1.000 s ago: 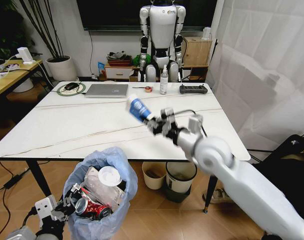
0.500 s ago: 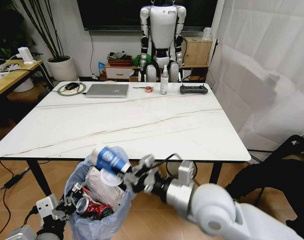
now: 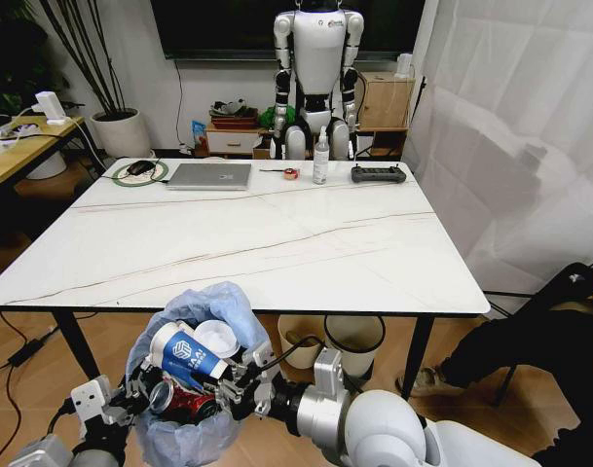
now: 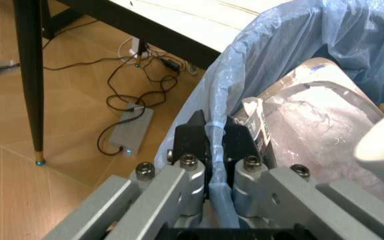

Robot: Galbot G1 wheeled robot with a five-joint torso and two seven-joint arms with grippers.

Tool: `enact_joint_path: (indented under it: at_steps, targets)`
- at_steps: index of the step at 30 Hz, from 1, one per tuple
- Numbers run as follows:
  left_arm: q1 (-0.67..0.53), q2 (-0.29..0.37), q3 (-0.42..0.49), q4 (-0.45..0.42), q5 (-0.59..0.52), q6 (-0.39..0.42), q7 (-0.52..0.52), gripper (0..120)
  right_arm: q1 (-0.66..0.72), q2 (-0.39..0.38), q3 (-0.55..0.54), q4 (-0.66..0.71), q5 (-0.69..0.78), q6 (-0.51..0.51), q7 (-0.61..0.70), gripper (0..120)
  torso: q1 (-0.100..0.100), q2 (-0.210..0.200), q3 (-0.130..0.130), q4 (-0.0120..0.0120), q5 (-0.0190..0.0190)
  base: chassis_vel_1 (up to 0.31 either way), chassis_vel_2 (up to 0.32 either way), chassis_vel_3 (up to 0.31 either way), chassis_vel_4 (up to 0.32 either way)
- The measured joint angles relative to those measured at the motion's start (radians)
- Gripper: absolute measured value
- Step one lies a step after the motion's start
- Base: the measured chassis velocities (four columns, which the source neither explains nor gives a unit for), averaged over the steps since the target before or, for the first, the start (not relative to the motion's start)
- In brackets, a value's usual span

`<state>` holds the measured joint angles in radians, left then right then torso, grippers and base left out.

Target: Pick up the trash bin and place the trash from the table into it.

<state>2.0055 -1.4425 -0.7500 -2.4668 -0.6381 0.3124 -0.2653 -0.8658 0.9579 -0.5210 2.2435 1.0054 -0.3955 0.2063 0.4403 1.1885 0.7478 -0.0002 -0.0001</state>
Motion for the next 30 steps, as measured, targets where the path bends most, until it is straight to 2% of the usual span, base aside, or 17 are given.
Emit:
enact_joint_path:
  at_steps: [4,5,8,9,13,14,15,21,24,26,29,30]
  targets:
    - [0.0,0.0,0.001,0.0,0.0,0.0,0.0,0,0.007,0.011,0.003,-0.018,-0.006,0.0,0.0,41,0.0,0.0,0.0,0.0001,0.0,0.0,0.0,0.0,0.0]
    - [0.0,0.0,0.001,0.0,0.0,0.0,0.0,0,0.007,0.011,0.003,-0.018,-0.006,0.0,0.0,41,0.0,0.0,0.0,0.0001,0.0,0.0,0.0,0.0,0.0]
    - [-0.001,0.0,0.001,0.002,0.0,0.001,0.0,0,0.014,0.01,0.008,-0.02,-0.007,0.0,-0.001,55,0.0,0.0,0.0,0.0001,0.0,0.0,0.0,0.0,0.0]
    - [-0.001,0.0,0.001,0.002,0.0,0.001,0.0,0,0.014,0.01,0.008,-0.02,-0.007,0.0,-0.001,55,0.0,0.0,0.0,0.0001,0.0,0.0,0.0,0.0,0.0]
    - [-0.005,-0.001,0.003,0.006,0.0,0.001,0.0,0,0.015,0.01,0.008,-0.019,-0.007,0.0,0.0,70,0.0,0.0,0.0,0.0001,0.0,0.0,0.0,0.0,0.0]
    - [-0.005,-0.001,0.003,0.007,0.0,0.001,0.0,0,0.015,0.01,0.008,-0.018,-0.007,0.0,0.0,77,0.0,0.0,0.0,0.0001,0.0001,0.0,0.0,0.0,0.0]
    - [-0.005,-0.001,0.003,0.007,0.0,0.001,0.0,0,0.015,0.01,0.008,-0.018,-0.007,0.0,0.0,77,0.0,0.0,0.0,0.0001,0.0001,0.0,0.0,0.0,0.0]
    - [-0.009,0.0,0.005,0.012,-0.001,0.002,0.0,0,0.039,0.005,0.054,0.0,-0.003,-0.003,0.002,98,0.0,0.0,0.0,0.0,0.0001,0.0,0.0,0.0,0.0]
    - [-0.009,0.0,0.009,0.016,0.0,0.002,0.0,0,0.068,0.006,0.095,0.017,0.02,-0.009,0.024,100,0.0,0.0,0.0,0.0,0.0002,0.0,0.0,0.0,0.0]
    - [-0.009,0.0,0.014,0.019,0.001,0.002,0.001,0,0.106,0.002,0.145,0.033,0.046,-0.008,0.072,100,0.0,0.0,0.0,0.0002,0.0003,0.0,0.0,0.0,0.0]
    - [-0.008,0.005,0.029,0.024,0.005,0.001,0.004,0,0.121,-0.047,0.263,0.058,0.058,-0.002,0.209,100,0.0,0.0,0.0,0.0004,0.0001,0.0,0.0,0.0,0.0]
    - [-0.008,0.005,0.029,0.024,0.005,0.001,0.004,0,0.121,-0.047,0.263,0.058,0.058,-0.002,0.209,100,0.0,0.0,0.0,0.0004,0.0001,0.0,0.0,0.0,0.0]
